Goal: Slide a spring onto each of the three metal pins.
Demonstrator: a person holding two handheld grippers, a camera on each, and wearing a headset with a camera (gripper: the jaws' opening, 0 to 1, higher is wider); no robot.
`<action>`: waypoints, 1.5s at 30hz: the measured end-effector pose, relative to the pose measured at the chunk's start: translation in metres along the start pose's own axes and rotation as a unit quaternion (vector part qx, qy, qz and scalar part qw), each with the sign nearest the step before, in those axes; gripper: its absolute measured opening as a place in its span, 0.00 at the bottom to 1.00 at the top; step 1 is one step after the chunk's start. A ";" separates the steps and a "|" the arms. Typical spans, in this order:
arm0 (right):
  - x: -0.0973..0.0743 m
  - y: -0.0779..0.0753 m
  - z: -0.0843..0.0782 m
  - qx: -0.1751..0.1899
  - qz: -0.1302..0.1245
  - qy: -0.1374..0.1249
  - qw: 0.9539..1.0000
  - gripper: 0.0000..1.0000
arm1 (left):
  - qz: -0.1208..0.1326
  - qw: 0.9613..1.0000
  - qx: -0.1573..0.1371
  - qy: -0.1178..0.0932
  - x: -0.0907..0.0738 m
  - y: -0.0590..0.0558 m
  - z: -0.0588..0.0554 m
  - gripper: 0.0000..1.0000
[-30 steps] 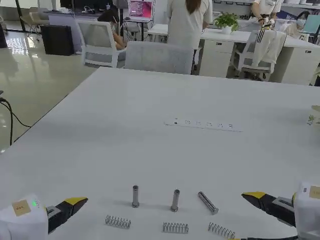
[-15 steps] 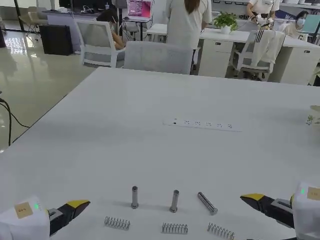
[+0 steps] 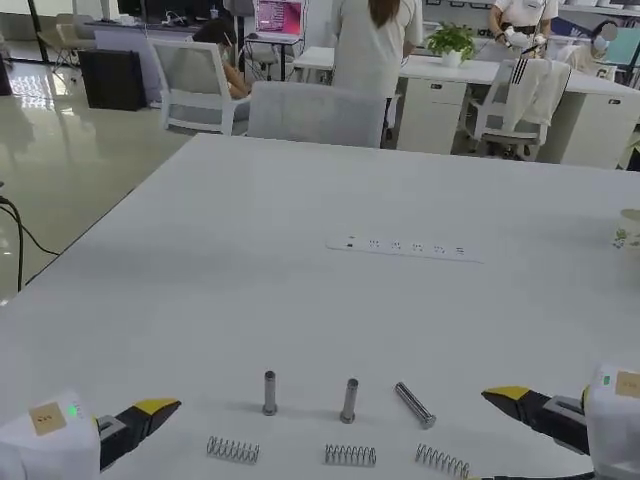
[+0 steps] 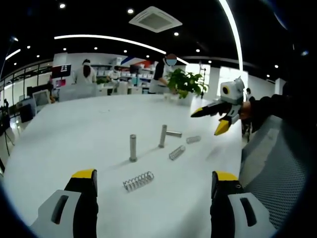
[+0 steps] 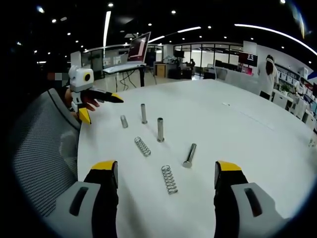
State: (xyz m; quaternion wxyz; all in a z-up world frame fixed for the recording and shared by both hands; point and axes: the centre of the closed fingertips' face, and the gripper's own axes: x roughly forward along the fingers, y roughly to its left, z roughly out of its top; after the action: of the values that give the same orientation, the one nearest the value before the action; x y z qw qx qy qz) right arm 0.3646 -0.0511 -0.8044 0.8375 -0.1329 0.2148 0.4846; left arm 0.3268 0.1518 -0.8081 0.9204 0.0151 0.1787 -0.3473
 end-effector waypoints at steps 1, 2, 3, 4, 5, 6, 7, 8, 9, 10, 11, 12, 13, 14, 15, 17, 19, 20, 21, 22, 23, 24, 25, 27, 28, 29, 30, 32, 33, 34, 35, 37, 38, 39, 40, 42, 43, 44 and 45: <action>0.000 0.000 0.000 0.000 -0.001 0.000 1.000 0.80 | 0.000 1.000 0.000 0.000 0.000 0.000 0.000 0.93; 0.000 -0.001 0.000 0.000 -0.001 0.001 1.000 0.80 | 0.000 1.000 0.000 0.000 0.000 0.000 0.000 0.93; 0.000 -0.001 0.000 0.000 -0.001 0.001 1.000 0.79 | 0.000 1.000 0.000 0.000 0.000 0.000 0.000 0.92; 0.000 -0.001 0.000 0.001 -0.001 0.001 1.000 0.79 | 0.000 1.000 0.000 0.000 0.000 0.000 0.000 0.92; 0.000 -0.001 0.000 0.001 -0.001 0.000 1.000 0.79 | 0.000 1.000 0.000 0.000 0.001 0.000 0.000 0.92; 0.000 -0.001 0.000 0.000 -0.001 0.001 1.000 0.79 | 0.000 1.000 0.000 0.000 0.001 0.000 0.000 0.92; 0.000 -0.001 0.000 0.000 -0.001 0.001 1.000 0.79 | 0.000 1.000 0.000 0.000 0.001 0.000 0.000 0.92; -0.001 -0.002 0.000 0.000 -0.002 0.001 1.000 0.79 | 0.000 1.000 0.000 0.000 0.001 0.000 0.000 0.92; -0.001 -0.002 0.000 0.001 -0.002 0.001 1.000 0.79 | 0.000 1.000 0.000 0.000 0.001 0.000 0.000 0.92; -0.001 -0.002 0.000 0.001 -0.003 0.001 1.000 0.79 | 0.000 1.000 0.000 0.000 0.001 0.000 0.000 0.92; -0.001 -0.002 0.000 0.001 -0.003 0.001 1.000 0.79 | 0.000 1.000 0.000 0.000 0.001 0.000 0.000 0.92; -0.001 -0.003 -0.001 0.002 -0.002 0.001 1.000 0.79 | -0.001 1.000 0.000 0.000 0.001 0.000 -0.001 0.92; -0.001 -0.003 -0.001 0.002 -0.003 0.001 1.000 0.79 | -0.001 1.000 0.000 0.000 0.001 0.000 -0.001 0.92; -0.001 -0.003 -0.001 0.001 -0.003 0.002 1.000 0.79 | -0.001 1.000 0.000 0.000 0.001 0.000 -0.001 0.92; -0.001 -0.003 -0.001 0.002 -0.002 0.002 1.000 0.79 | -0.001 1.000 0.000 0.000 0.002 0.000 -0.001 0.92; 0.000 -0.003 -0.001 0.002 -0.003 0.002 1.000 0.79 | -0.001 1.000 0.000 0.001 0.002 0.000 0.000 0.92; -0.001 -0.003 -0.001 0.003 -0.002 0.003 1.000 0.79 | -0.001 1.000 -0.001 0.001 0.002 0.000 -0.001 0.92; 0.000 -0.003 -0.001 0.003 -0.003 0.002 1.000 0.79 | -0.001 1.000 0.000 0.001 0.002 0.000 -0.001 0.92; 0.000 -0.003 -0.001 0.003 -0.002 0.002 1.000 0.79 | -0.002 1.000 0.000 0.002 0.002 -0.001 -0.001 0.92; 0.000 -0.003 -0.002 0.003 -0.003 0.003 1.000 0.79 | -0.002 1.000 0.000 0.002 0.002 -0.001 -0.001 0.92; 0.000 -0.003 -0.002 0.003 -0.003 0.003 1.000 0.79 | -0.002 1.000 0.000 0.002 0.002 -0.001 -0.001 0.92; 0.000 -0.004 -0.002 0.004 -0.003 0.003 1.000 0.79 | -0.002 1.000 0.000 0.002 0.002 -0.001 -0.001 0.92; 0.000 -0.004 -0.002 0.005 -0.003 0.003 1.000 0.79 | -0.002 1.000 0.000 0.002 0.002 -0.001 -0.001 0.92; 0.000 -0.004 -0.003 0.005 -0.004 0.004 1.000 0.79 | -0.002 1.000 0.000 0.003 0.003 -0.001 -0.001 0.92; 0.000 -0.004 -0.003 0.005 -0.003 0.005 1.000 0.79 | -0.002 1.000 0.000 0.003 0.003 -0.001 -0.001 0.92; 0.000 -0.004 -0.003 0.006 -0.003 0.005 1.000 0.79 | -0.002 1.000 0.001 0.004 0.003 -0.001 -0.002 0.92; 0.000 -0.004 -0.003 0.006 -0.003 0.004 1.000 0.79 | -0.002 1.000 0.000 0.004 0.003 -0.001 -0.002 0.92; 0.000 -0.004 -0.003 0.007 -0.002 0.005 1.000 0.79 | -0.002 1.000 0.001 0.005 0.003 -0.001 -0.002 0.92; 0.000 -0.004 -0.003 0.007 -0.002 0.005 1.000 0.79 | -0.002 1.000 0.001 0.005 0.003 -0.001 -0.002 0.91; 0.000 -0.004 -0.003 0.007 -0.001 0.005 1.000 0.78 | -0.002 1.000 0.001 0.006 0.003 -0.001 -0.002 0.91; 0.000 -0.004 -0.003 0.007 -0.001 0.005 1.000 0.79 | -0.002 1.000 0.001 0.006 0.003 -0.001 -0.002 0.91; 0.000 -0.004 -0.003 0.008 0.000 0.005 1.000 0.78 | -0.002 1.000 0.001 0.006 0.003 -0.001 -0.002 0.91; 0.001 -0.004 -0.003 0.009 0.000 0.005 1.000 0.78 | -0.002 1.000 0.001 0.007 0.003 -0.001 -0.002 0.91; 0.001 -0.004 -0.004 0.008 0.000 0.006 1.000 0.78 | -0.002 1.000 0.001 0.007 0.003 -0.001 -0.002 0.91; 0.001 -0.004 -0.004 0.008 0.001 0.007 1.000 0.78 | -0.002 1.000 0.000 0.007 0.003 -0.001 -0.002 0.91; 0.001 -0.003 -0.004 0.009 0.002 0.007 1.000 0.78 | -0.003 1.000 0.001 0.008 0.003 -0.001 -0.003 0.91; 0.001 -0.003 -0.004 0.009 0.003 0.007 1.000 0.78 | -0.003 1.000 0.001 0.008 0.003 -0.001 -0.003 0.91; 0.001 -0.004 -0.004 0.009 0.003 0.008 1.000 0.78 | -0.003 1.000 0.001 0.008 0.003 -0.001 -0.002 0.91; 0.001 -0.004 -0.004 0.009 0.003 0.008 1.000 0.78 | -0.003 1.000 0.001 0.008 0.003 -0.001 -0.002 0.91</action>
State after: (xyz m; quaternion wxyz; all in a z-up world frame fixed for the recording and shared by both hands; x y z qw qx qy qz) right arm 0.3675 -0.0542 -0.8081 0.8354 -0.1285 0.2260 0.4843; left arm 0.3271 0.1495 -0.8110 0.9179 0.0182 0.1859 -0.3501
